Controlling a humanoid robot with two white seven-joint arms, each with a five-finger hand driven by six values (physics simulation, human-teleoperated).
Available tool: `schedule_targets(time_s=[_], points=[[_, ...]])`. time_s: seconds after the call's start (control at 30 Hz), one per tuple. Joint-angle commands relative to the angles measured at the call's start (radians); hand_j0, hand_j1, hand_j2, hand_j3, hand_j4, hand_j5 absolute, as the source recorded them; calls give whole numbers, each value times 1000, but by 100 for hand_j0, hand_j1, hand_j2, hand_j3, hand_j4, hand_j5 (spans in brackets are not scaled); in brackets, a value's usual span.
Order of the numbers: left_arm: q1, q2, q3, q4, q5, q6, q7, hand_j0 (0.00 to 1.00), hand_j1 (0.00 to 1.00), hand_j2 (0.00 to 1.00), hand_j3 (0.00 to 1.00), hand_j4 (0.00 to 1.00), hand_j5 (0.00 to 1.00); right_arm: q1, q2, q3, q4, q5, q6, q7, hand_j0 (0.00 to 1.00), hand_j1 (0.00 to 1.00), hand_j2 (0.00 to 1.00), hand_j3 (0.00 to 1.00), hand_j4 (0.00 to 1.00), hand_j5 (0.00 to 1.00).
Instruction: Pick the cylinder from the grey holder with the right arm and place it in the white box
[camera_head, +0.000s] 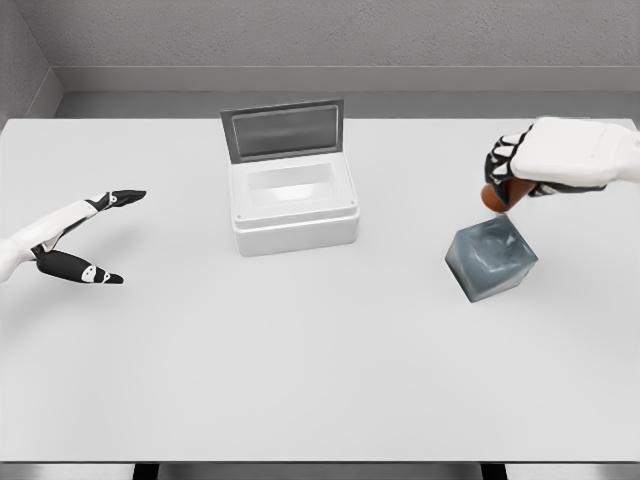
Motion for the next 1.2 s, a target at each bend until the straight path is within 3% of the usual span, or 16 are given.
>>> schedule_targets(time_s=[0.0, 0.27, 0.5, 0.73, 1.17], points=[[0, 0, 2, -1, 3, 0, 0, 100, 100, 100, 100, 100, 100, -3, 35, -20, 26, -22, 3, -1, 34, 34, 34, 34, 34, 34], [-6, -12, 2, -2, -29, 0, -1, 100, 100, 100, 100, 100, 100, -75, 163, -11, 99, -20, 3, -1, 34, 34, 34, 34, 34, 34], [-6, -25, 3, -1, -30, 0, -1, 100, 100, 100, 100, 100, 100, -107, 226, 6, 103, -17, 3, -1, 34, 34, 34, 34, 34, 34], [-6, -25, 3, -1, -32, 0, -1, 100, 100, 100, 100, 100, 100, -163, 344, 28, 136, -13, 3, -1, 34, 34, 34, 34, 34, 34], [-6, -23, 3, -1, -32, 0, -1, 100, 100, 100, 100, 100, 100, -267, 524, 95, 314, 10, 3, -1, 34, 34, 34, 34, 34, 34]])
